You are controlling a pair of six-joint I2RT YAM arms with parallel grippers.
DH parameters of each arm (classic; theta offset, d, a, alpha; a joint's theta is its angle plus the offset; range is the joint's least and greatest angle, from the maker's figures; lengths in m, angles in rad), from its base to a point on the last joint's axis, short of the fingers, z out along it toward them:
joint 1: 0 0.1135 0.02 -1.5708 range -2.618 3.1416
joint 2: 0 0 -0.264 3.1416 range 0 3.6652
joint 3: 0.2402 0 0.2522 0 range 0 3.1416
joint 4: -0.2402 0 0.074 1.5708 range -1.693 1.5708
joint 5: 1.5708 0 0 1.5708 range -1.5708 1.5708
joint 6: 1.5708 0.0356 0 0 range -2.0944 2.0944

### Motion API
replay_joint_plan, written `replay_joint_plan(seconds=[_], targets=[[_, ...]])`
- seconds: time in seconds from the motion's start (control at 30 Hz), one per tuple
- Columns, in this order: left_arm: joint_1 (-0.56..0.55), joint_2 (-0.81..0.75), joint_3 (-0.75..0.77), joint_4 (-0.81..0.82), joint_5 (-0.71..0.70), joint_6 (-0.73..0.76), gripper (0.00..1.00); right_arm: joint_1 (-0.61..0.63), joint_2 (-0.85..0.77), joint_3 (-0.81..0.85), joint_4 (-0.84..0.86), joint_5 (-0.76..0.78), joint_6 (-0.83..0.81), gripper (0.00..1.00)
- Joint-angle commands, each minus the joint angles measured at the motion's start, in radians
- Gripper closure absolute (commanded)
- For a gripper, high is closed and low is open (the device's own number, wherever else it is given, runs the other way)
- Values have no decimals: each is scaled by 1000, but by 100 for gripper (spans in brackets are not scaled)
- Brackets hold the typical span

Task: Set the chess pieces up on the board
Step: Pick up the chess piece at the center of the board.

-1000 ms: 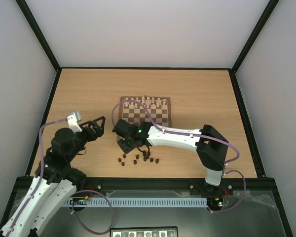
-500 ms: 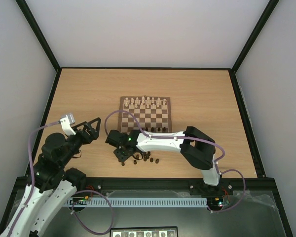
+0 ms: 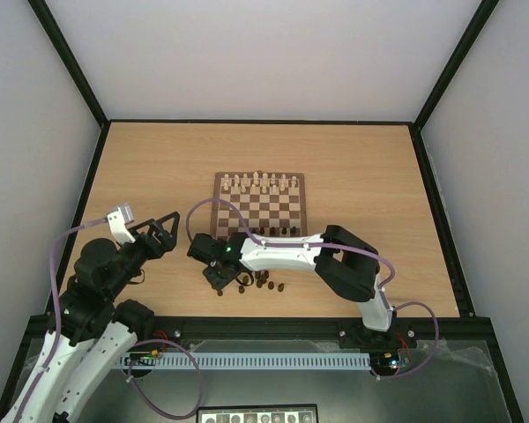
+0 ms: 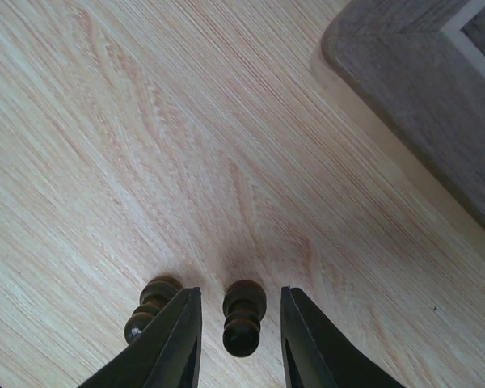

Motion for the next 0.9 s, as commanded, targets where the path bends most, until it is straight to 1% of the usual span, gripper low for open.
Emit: replay_joint_plan(seconds=[0.0,0.17,0.27,0.57,0.87], targets=[[-3,-11,5,-8,0,2,0,8,16,28,-50,9,9,74],[-3,-11,6,-8,1,2,0,8,16,36,-64,25,11,82],[-3,-10,5,-8,-1,4,0,8,3,40,-76,51,12,85],[-3,-10,3,-5,-8,3,0,-18,-57,57,-120,128,2,87],[-3,-10,2,-3,-11,5,1,-129,-132,100,-148,154,-30,87]])
